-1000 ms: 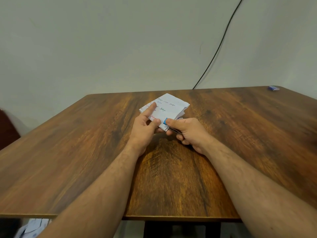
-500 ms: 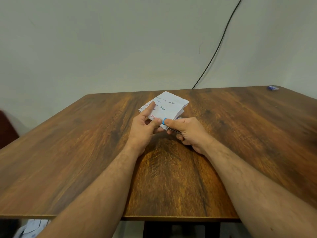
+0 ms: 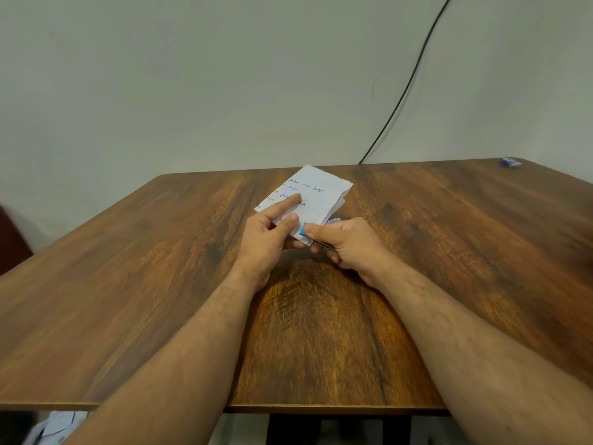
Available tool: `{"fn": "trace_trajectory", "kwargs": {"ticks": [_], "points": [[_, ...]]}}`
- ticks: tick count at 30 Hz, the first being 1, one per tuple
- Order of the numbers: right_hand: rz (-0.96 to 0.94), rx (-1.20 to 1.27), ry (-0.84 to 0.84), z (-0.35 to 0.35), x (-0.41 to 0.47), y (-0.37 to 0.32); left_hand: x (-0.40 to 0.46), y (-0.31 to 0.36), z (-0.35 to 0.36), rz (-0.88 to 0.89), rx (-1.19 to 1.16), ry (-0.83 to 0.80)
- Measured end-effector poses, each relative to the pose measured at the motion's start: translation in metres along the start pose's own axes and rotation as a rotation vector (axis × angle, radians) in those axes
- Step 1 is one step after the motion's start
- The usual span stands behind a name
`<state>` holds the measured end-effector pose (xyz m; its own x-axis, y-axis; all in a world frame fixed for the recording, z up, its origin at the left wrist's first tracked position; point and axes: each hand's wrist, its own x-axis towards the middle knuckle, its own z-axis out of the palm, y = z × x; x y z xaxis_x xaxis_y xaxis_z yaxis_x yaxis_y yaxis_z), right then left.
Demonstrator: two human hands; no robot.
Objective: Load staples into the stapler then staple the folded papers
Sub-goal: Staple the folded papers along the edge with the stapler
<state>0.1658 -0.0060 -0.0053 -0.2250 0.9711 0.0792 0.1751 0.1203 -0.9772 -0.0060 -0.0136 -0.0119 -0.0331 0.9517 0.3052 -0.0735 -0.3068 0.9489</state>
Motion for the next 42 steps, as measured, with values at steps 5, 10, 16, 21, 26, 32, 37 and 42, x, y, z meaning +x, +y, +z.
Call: {"fn": "trace_trajectory", "kwargs": {"ticks": [5,10,16,21,26,32,37,42], "points": [[0.01,-0.001,-0.008,-0.001,0.0,0.0,-0.001,0.002,0.002,-0.018,0.006,0.019],[0.004,0.015,0.032,0.0,0.0,0.001,0.0,0.001,0.002,-0.02,-0.007,0.021],[0.045,0.18,0.054,0.0,0.005,0.002,0.003,-0.004,-0.001,-0.033,-0.044,0.036],[0.105,0.291,0.115,-0.003,0.011,0.005,0.002,-0.005,0.0,-0.011,-0.001,0.031],[0.117,0.341,0.148,-0.002,0.015,0.006,-0.003,0.001,-0.002,-0.024,0.025,0.035],[0.11,0.29,0.074,-0.003,0.013,0.006,-0.004,0.003,0.0,-0.06,0.068,0.025],[0.113,0.312,0.105,-0.002,0.012,0.003,-0.003,0.003,0.002,-0.047,0.104,0.057],[0.118,0.269,0.108,-0.001,0.012,0.003,-0.002,0.002,-0.001,-0.048,0.081,0.063]]}}
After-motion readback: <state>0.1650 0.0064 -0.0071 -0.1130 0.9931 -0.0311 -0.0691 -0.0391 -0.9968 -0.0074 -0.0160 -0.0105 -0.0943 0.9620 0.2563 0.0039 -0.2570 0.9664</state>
